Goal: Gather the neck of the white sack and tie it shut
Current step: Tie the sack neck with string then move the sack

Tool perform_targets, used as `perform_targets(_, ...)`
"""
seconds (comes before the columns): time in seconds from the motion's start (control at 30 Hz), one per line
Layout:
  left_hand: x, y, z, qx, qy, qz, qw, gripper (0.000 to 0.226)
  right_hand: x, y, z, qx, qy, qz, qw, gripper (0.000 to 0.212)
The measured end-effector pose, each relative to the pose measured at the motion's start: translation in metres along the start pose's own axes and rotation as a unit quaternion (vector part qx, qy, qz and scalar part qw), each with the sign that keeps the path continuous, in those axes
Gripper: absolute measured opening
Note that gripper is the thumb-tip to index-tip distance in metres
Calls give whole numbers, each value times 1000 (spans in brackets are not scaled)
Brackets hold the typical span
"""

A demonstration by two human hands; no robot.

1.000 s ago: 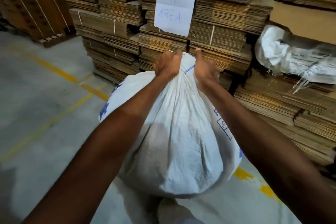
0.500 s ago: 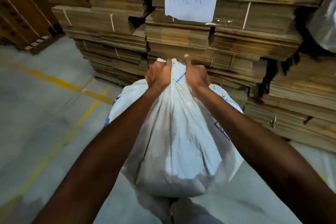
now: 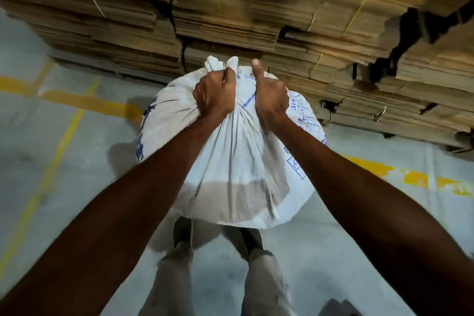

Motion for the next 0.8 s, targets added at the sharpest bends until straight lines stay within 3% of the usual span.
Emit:
perform_targets(0.23,-156,-118,-78,24,-12,-12,1000,50,102,-138,-112,23,16,-8,1000,82)
perform_targets(0.53,-297,-267,-104,-70,28,-67,995,46,249,-242,-201,27,9,45,999,76)
perform_targets(0.63,-303,-269,-89,-84,-84,-59,991,49,254,-241,-191,43,105,169,979,64)
perform_targets(0.7,-299,-258,-84,-96,-167,-44,980,38,241,-232,-178,43,167,234,957,52)
perform_targets(0.8,-291,-237,-78,-116,-223,-45,967,33,231,-220,-163,-5,174,268,947,47)
Point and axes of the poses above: each hand's wrist, its own z-axis away from the middle knuckle, its own y-axis out of the back of the hand, x = y × z, the point moved 6 cm from there along -z, towards the middle knuckle, and after that the axes turned 10 degrees about -x, right-handed, at the moved point
